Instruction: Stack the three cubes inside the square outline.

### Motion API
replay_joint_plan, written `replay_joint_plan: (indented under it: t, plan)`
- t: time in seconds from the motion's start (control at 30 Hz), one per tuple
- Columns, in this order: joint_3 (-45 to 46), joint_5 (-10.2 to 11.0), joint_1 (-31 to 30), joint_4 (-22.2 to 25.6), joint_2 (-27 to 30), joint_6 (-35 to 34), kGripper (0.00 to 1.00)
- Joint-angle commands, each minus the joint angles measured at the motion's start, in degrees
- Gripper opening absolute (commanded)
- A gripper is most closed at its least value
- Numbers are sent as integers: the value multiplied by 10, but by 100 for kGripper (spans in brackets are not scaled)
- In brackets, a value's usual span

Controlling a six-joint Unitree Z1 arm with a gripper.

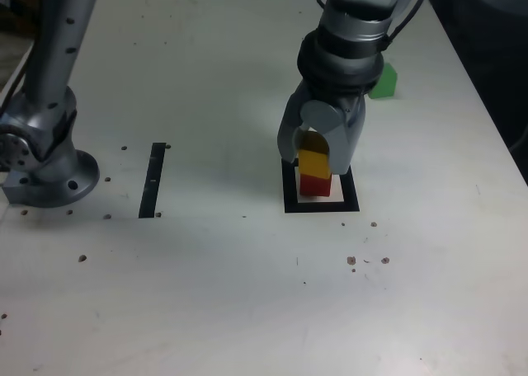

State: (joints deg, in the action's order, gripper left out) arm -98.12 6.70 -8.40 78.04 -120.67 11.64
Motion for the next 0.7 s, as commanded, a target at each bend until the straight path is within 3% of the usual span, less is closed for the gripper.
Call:
replay_joint_plan:
  t: [0.0,0.13,0.23,0.5,0.67]
  plan:
    - [-3,3,2,-1,-7,1,21]
    - [-4,7,4,-1,-11,1,22]
    - [-5,8,5,0,-12,1,29]
    - [-11,13,5,4,0,-2,86]
    - [-9,24,4,6,15,-8,98]
